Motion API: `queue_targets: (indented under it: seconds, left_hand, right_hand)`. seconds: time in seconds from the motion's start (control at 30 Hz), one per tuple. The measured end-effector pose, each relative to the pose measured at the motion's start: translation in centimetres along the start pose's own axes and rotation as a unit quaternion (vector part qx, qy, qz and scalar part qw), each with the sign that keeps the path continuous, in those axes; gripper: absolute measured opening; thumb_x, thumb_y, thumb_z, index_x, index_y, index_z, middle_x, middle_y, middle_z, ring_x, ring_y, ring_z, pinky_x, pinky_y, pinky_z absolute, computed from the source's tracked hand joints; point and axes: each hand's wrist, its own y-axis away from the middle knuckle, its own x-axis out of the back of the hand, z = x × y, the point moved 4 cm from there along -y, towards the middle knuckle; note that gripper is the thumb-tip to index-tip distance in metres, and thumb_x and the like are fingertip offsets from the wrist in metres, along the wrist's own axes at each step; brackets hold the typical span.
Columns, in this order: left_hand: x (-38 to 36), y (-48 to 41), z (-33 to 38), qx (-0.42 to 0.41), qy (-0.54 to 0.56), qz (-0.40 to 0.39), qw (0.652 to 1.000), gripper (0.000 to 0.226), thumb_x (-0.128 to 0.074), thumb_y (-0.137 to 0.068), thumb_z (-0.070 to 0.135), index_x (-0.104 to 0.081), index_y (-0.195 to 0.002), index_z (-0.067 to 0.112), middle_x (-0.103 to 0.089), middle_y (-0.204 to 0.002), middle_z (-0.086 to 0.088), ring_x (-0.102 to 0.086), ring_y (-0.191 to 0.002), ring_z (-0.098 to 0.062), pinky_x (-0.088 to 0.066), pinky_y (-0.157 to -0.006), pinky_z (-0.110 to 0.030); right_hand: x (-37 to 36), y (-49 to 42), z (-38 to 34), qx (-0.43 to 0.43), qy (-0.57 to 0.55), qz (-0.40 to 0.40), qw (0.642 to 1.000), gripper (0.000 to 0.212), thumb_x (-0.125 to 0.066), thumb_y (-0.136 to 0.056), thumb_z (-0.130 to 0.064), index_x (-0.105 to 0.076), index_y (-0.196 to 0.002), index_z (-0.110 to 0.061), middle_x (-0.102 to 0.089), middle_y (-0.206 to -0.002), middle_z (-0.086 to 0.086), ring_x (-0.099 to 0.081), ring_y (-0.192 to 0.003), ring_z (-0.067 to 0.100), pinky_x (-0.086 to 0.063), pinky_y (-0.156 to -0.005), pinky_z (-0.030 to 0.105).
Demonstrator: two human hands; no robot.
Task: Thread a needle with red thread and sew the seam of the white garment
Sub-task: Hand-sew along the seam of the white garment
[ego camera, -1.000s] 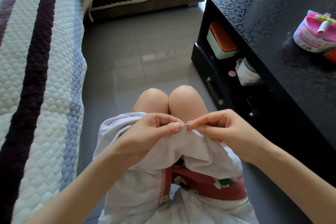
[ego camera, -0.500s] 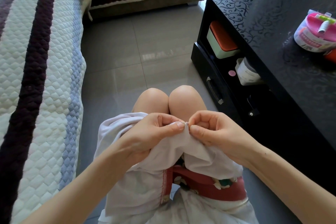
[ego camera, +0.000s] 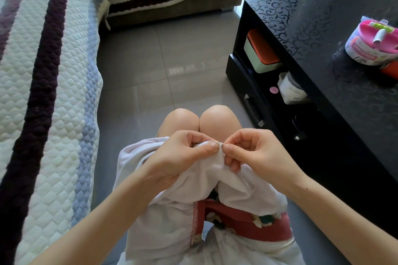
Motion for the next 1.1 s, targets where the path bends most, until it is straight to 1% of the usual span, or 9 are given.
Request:
queue_targets:
  seconds: [0.13, 0.23, 0.4, 0.5, 0.67, 0.73, 0.83, 0.93, 1.1]
  left_hand:
    - [-0.2, 0.2, 0.1, -0.007, -0.06, 0.031, 0.998, 0.022, -0.062, -0.092, 0.014, -0.075, -0.076, 0.021, -0.074, -0.08, 0.005, -0.066, -0.08, -0.002, -0.049, -0.074, -0.018]
    - [-0.6, 0.4, 0.4, -0.026, -0.098, 0.041, 0.994, 0.015, -0.065, -0.089, 0.023, -0.075, -0.078, 0.02, -0.073, -0.077, 0.007, -0.063, -0.074, 0.002, -0.046, -0.067, -0.014]
    - [-0.6, 0.8, 0.5, -0.035, -0.102, 0.035, 0.994, 0.015, -0.066, -0.088, 0.024, -0.073, -0.076, 0.019, -0.068, -0.069, 0.011, -0.058, -0.068, 0.003, -0.043, -0.064, -0.014]
    - [-0.1, 0.6, 1.0, -0.046, -0.127, 0.052, 0.99, 0.017, -0.067, -0.09, 0.021, -0.072, -0.076, 0.013, -0.064, -0.069, 0.005, -0.056, -0.068, -0.004, -0.043, -0.064, -0.022]
    - [-0.6, 0.4, 0.9, -0.068, -0.261, 0.108, 0.957, 0.03, -0.064, -0.088, 0.016, -0.062, -0.061, 0.028, -0.056, -0.05, 0.023, -0.052, -0.054, 0.009, -0.037, -0.056, -0.009]
    - [-1.1, 0.4, 0.2, -0.049, -0.225, 0.088, 0.969, 0.02, -0.065, -0.088, 0.02, -0.069, -0.069, 0.023, -0.065, -0.061, 0.02, -0.058, -0.063, 0.01, -0.042, -0.061, -0.009]
    - [-0.1, 0.4, 0.3, -0.025, -0.135, 0.059, 0.989, 0.015, -0.067, -0.088, 0.022, -0.075, -0.075, 0.022, -0.072, -0.075, 0.011, -0.064, -0.076, 0.003, -0.049, -0.071, -0.014]
    - [0.5, 0.4, 0.5, -0.001, -0.087, 0.007, 0.996, 0.013, -0.064, -0.079, 0.027, -0.077, -0.077, 0.024, -0.075, -0.087, 0.004, -0.068, -0.088, -0.005, -0.053, -0.084, -0.023]
    - [0.2, 0.8, 0.3, 0.027, -0.02, -0.037, 0.999, 0.014, -0.066, -0.076, 0.022, -0.076, -0.082, 0.015, -0.074, -0.087, -0.001, -0.067, -0.086, -0.007, -0.051, -0.076, -0.017]
  right_hand:
    - [0.7, 0.7, -1.0, 0.177, 0.272, 0.098, 0.941, 0.014, -0.069, -0.081, -0.038, -0.071, -0.089, -0.028, -0.069, -0.086, -0.013, -0.066, -0.081, 0.009, -0.054, -0.07, 0.032]
    - [-0.2, 0.5, -1.9, 0.308, 0.373, 0.126, 0.866, 0.015, -0.063, -0.084, -0.033, -0.072, -0.082, -0.021, -0.068, -0.096, -0.007, -0.062, -0.089, 0.019, -0.051, -0.07, 0.04]
    - [-1.9, 0.1, -2.2, 0.382, 0.394, 0.058, 0.834, 0.019, -0.049, -0.09, -0.016, -0.063, -0.079, -0.009, -0.062, -0.096, 0.0, -0.049, -0.098, 0.017, -0.038, -0.08, 0.04]
    - [-2.2, 0.2, -2.6, 0.372, 0.343, 0.055, 0.861, 0.018, -0.047, -0.091, -0.011, -0.06, -0.08, -0.006, -0.055, -0.096, -0.001, -0.048, -0.096, 0.019, -0.04, -0.084, 0.04]
    - [-2.7, 0.9, -5.8, 0.377, 0.152, -0.001, 0.914, 0.009, -0.043, -0.097, -0.011, -0.048, -0.09, -0.013, -0.056, -0.088, 0.004, -0.056, -0.08, 0.029, -0.047, -0.075, 0.047]
    - [-2.1, 0.4, -6.8, 0.312, 0.006, -0.038, 0.949, 0.009, -0.041, -0.1, -0.013, -0.044, -0.092, -0.012, -0.06, -0.075, 0.007, -0.061, -0.069, 0.034, -0.052, -0.069, 0.048]
    - [0.7, -1.5, -5.3, 0.139, -0.146, -0.051, 0.978, 0.009, -0.044, -0.097, -0.012, -0.041, -0.089, -0.01, -0.048, -0.057, 0.001, -0.048, -0.05, 0.018, -0.044, -0.046, 0.028]
    - [4.2, -3.9, -3.6, 0.072, -0.128, -0.02, 0.989, 0.015, -0.042, -0.097, -0.006, -0.042, -0.083, -0.013, -0.035, -0.053, -0.003, -0.026, -0.046, 0.011, -0.017, -0.044, 0.023]
    - [10.7, -10.3, -2.9, 0.083, -0.021, 0.141, 0.986, 0.029, -0.042, -0.097, -0.002, -0.046, -0.076, -0.021, -0.035, -0.048, -0.009, -0.026, -0.042, 0.006, -0.016, -0.042, 0.023]
